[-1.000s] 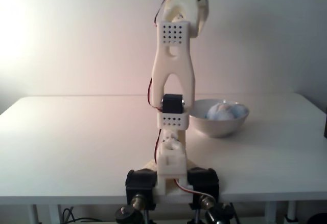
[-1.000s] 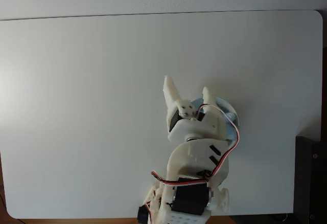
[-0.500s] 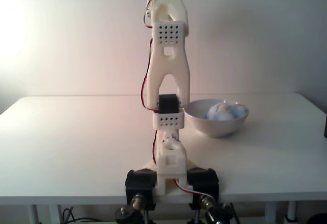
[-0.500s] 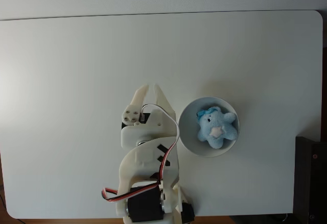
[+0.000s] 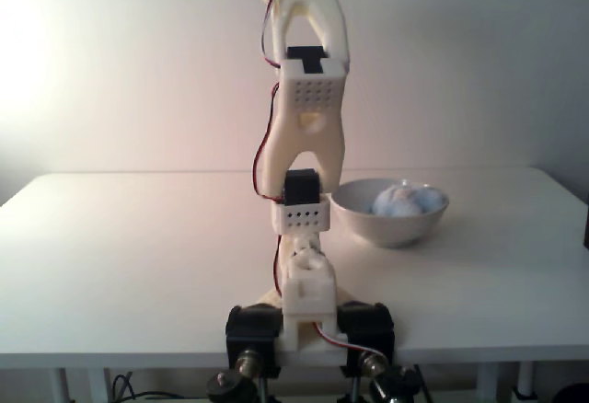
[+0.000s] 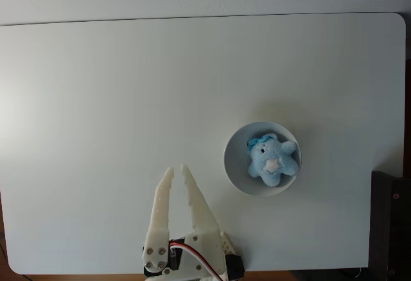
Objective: Grasp a skyblue doll and put it into the bowl.
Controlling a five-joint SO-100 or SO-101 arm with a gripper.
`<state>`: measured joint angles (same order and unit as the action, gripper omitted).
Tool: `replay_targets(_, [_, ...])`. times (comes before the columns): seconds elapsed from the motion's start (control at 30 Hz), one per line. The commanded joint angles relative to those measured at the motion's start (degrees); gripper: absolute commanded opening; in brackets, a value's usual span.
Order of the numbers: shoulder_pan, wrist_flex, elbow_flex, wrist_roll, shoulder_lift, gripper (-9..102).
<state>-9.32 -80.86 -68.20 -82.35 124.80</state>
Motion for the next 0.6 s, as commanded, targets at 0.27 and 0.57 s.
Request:
replay_targets(0.27, [0.79, 0.7, -36.21, -0.53, 38.14, 2])
replay_targets(0.57, [4.92, 0.7, -60.21, -0.53, 59.94, 2])
